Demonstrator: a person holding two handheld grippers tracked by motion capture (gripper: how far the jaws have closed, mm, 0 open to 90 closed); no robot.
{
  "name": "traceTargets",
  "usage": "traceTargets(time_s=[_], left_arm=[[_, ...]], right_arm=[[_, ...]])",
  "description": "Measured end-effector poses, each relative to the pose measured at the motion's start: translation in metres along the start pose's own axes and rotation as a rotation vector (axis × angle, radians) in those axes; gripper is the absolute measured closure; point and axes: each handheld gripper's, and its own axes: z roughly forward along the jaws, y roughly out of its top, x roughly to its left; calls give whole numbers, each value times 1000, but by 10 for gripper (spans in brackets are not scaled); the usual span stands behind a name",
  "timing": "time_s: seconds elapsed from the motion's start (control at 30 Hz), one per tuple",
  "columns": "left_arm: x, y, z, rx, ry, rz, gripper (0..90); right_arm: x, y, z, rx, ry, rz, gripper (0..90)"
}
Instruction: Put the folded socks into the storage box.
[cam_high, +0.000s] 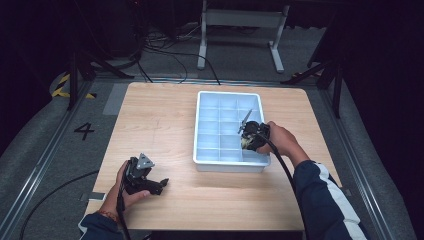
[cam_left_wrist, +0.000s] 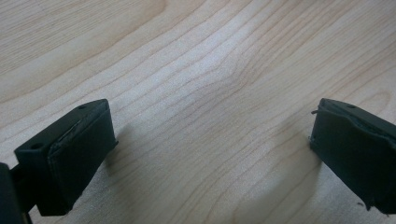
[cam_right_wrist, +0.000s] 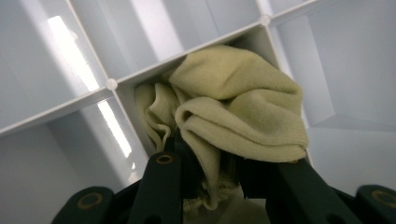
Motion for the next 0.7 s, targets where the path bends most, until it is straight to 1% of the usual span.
traceTargets(time_s=[0.1, 0.2, 0.37, 0.47, 0.5, 0.57, 0.6, 0.63, 0.67, 0.7], left_arm=[[0, 0, 0, 0, -2, -2, 2], [0, 0, 0, 0, -2, -2, 2], [0, 0, 0, 0, -1, -1, 2], [0, 0, 0, 0, -1, -1, 2], [0, 0, 0, 0, -1, -1, 2], [0, 0, 0, 0, -1, -1, 2], [0, 0, 0, 0, -2, -2, 2], [0, 0, 0, 0, -2, -2, 2], [0, 0, 0, 0, -2, -2, 2], [0, 0, 0, 0, -2, -2, 2]], right_arm=[[-1, -4, -1, -21, 7, 23, 729], [-1, -5, -1, -31, 6, 27, 729], [-1, -5, -1, -28, 2, 21, 729], [0, -3, -1, -14, -5, 23, 729], [-1, -3, -1, -10, -5, 9, 725], [0, -2, -1, -8, -8, 8, 718], [0, -3, -1, -9, -10, 11, 713], [0, -3, -2, -14, -8, 29, 706], [-1, -4, -2, -17, -6, 24, 698], [-1, -5, -3, -21, -8, 32, 686]])
